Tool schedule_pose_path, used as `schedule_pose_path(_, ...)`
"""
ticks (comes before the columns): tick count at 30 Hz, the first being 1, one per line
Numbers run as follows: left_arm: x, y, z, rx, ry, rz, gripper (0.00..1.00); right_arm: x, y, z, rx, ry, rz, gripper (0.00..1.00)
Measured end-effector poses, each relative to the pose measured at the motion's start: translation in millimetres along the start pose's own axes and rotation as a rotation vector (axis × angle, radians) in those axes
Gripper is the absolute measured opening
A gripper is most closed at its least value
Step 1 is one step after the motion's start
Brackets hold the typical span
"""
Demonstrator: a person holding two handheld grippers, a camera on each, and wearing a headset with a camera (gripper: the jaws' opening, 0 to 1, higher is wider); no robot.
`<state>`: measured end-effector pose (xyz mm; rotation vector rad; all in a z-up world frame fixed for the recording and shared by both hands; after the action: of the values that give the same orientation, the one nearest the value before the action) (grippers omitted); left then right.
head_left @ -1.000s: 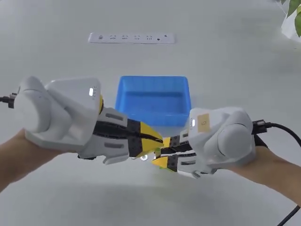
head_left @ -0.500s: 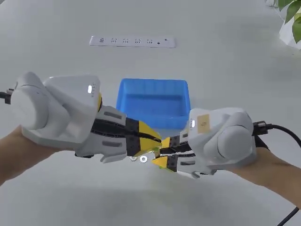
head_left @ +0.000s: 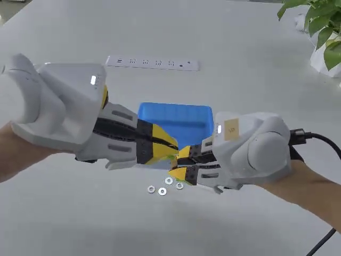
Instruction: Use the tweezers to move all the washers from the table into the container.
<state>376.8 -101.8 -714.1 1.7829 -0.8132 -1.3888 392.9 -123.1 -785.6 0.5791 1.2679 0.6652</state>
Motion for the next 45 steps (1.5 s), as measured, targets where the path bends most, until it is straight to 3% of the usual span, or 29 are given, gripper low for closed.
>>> schedule_pose_path(9,-16.6,17.1,-22.2,0.070,0.032,0.020,0.05,-7.5,22.3,27.2,-0.037,-0.054,0.015,0.10)
schedule_pose_path(17,-24.2,12.5,-45.4,0.097,0.051,-0.001,0.05,3.5,30.3,52.4,-0.071,-0.083,0.010,0.10)
schedule_pose_path(22,-19.8,10.7,-63.9,0.083,0.067,0.013,0.05,9.0,27.3,72.1,-0.053,-0.108,0.005,0.10)
schedule_pose_path(29,-4.0,-4.9,-84.5,0.042,0.066,0.024,0.05,22.3,11.2,88.9,-0.001,-0.113,-0.017,0.10)
schedule_pose_path(32,4.7,-13.1,-91.2,0.039,0.058,0.008,0.05,30.3,0.9,93.1,0.013,-0.105,-0.036,0.10)
schedule_pose_path(39,21.3,-36.2,-101.3,0.002,0.034,-0.024,0.05,48.3,-19.9,98.0,0.061,-0.086,-0.080,0.10)
schedule_pose_path(45,27.6,-48.0,-105.3,-0.018,0.022,-0.038,0.05,53.5,-27.7,97.4,0.086,-0.075,-0.086,0.10)
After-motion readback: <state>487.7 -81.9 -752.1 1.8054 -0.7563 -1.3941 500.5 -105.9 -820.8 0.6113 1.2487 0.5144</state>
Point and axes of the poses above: the centre of the closed fingertips' face, and the gripper's own axes: x roughly forward along the fingers, z roughly to its right, y roughly out of its top, the point moved 3 cm from there along -x, roughly backward along the fingers, and after that the axes turned 5 degrees about -z, right-handed, at the moved point
